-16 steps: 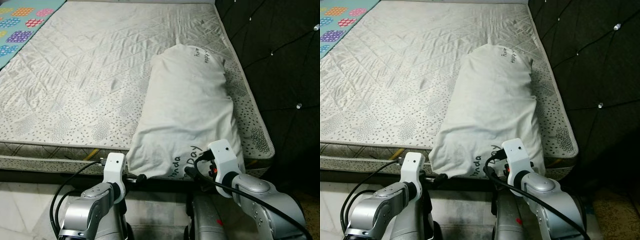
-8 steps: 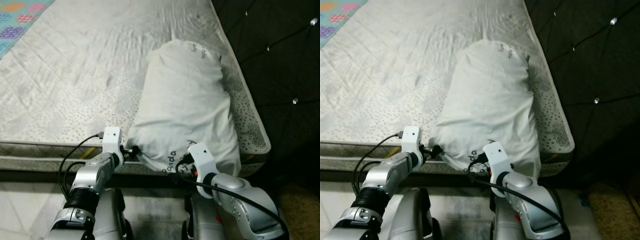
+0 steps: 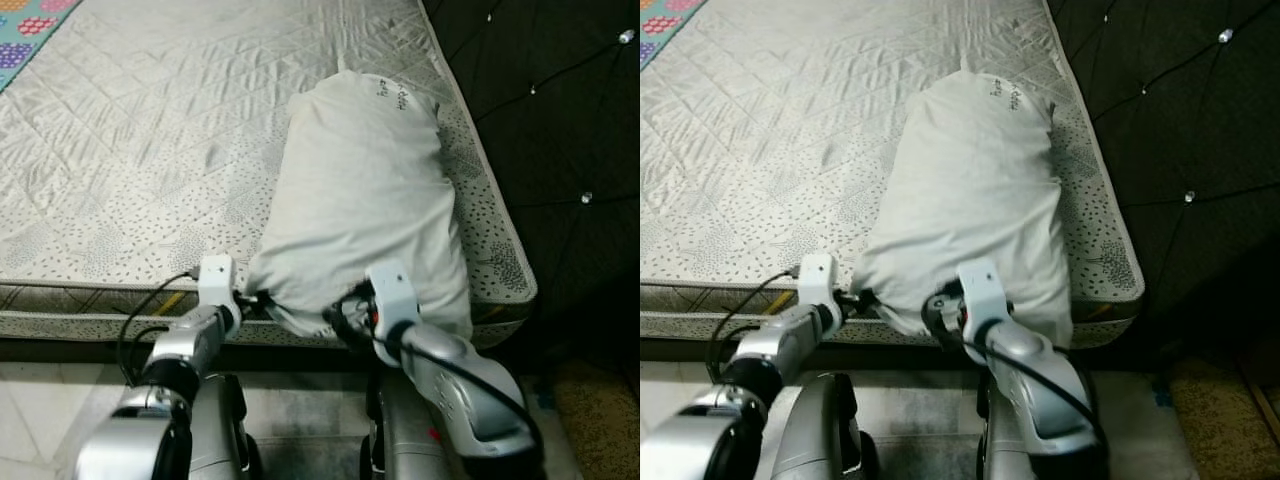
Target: Clean up the room
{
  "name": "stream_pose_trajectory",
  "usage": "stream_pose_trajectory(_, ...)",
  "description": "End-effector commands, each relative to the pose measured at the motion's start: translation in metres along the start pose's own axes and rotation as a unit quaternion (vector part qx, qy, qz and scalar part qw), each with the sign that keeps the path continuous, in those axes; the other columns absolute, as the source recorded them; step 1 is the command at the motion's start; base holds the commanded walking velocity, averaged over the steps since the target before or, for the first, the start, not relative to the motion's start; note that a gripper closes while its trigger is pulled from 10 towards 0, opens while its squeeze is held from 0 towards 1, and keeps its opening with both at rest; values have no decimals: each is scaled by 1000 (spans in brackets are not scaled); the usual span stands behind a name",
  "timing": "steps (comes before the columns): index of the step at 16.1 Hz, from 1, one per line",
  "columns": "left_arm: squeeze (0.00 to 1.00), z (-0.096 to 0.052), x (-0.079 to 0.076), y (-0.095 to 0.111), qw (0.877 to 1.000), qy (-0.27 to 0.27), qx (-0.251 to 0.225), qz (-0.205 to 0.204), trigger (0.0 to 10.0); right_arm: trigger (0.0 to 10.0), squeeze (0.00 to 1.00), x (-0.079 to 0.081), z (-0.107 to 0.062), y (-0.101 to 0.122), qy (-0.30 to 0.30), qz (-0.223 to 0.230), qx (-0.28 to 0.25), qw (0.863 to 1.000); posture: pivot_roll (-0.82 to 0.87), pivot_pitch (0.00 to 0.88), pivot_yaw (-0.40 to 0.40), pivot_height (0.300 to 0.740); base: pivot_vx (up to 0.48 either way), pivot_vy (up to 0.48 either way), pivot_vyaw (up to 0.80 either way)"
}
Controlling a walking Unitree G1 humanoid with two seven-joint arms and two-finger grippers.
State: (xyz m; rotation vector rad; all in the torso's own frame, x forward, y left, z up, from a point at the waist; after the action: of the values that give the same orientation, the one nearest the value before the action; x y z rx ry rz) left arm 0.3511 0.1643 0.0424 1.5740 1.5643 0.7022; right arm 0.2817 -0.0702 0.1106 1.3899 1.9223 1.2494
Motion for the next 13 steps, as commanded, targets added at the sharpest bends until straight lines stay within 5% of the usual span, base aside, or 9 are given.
stream_pose_trajectory(1, 0, -1, 11, 24, 999, 29, -42, 0, 10000, 10000, 0, 1, 5, 4, -4, 17, -23, 1000, -188, 197, -12, 582, 0, 0, 0)
stream_pose_trajectory(7, 0, -8, 37, 65, 991, 100, -91, -11, 10000, 10000, 0, 27, 34, 38, 16, 31, -122, 992, -183, 197, -15, 582, 0, 0, 0)
stream_pose_trajectory(13, 0, -15, 55, 83, 982, 144, -112, -43, 10000, 10000, 0, 51, 56, 58, 22, 9, -165, 986, -186, 204, -22, 582, 0, 0, 0)
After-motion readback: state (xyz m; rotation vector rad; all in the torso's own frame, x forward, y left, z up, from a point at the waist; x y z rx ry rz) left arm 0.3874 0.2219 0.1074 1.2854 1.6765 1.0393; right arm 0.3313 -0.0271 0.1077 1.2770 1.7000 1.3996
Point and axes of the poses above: a point about 5 cm out from each wrist's last joint towards the gripper, its own z axis pointing out of the wrist towards the gripper, its own y axis along the axis of the wrist's last joint, x = y × z, the point moved 1 cm from there along z, pointing out of the wrist towards the gripper, and after that the axes turned 1 degree about z, right-handed, at the moved point
